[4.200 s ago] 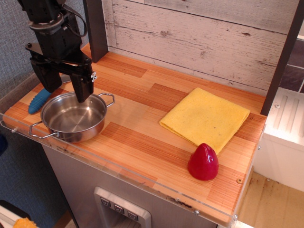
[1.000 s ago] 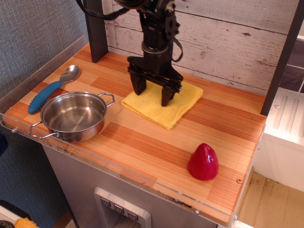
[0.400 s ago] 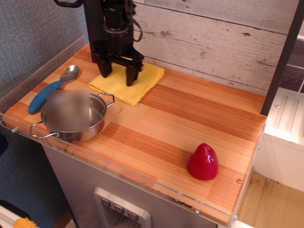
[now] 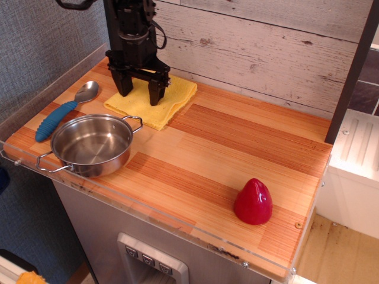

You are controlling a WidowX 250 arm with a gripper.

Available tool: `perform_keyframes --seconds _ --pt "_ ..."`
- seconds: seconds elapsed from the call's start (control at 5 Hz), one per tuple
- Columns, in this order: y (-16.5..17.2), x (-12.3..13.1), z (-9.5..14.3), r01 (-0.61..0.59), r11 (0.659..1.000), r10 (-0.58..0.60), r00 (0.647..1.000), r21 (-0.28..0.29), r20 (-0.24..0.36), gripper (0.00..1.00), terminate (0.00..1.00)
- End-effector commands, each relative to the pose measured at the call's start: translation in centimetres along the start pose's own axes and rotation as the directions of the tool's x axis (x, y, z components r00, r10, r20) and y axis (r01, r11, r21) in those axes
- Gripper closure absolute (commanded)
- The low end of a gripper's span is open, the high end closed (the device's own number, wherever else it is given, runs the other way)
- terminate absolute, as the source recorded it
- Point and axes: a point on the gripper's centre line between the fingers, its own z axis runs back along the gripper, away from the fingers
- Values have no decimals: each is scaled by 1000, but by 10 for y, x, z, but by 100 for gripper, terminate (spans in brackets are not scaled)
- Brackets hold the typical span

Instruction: Place the yellow cloth behind the metal pot.

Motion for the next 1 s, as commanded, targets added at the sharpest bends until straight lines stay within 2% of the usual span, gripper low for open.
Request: perform_keyframes --seconds 0.0,0.2,0.6,0.8 --pt "15 6 78 -22 993 38 989 -112 140 0 0" --pt "17 -3 94 -1 994 20 986 -111 166 0 0" --pt "17 -48 101 25 997 -12 988 -77 157 0 0" --pt "17 -48 101 25 997 -12 988 -77 157 0 0"
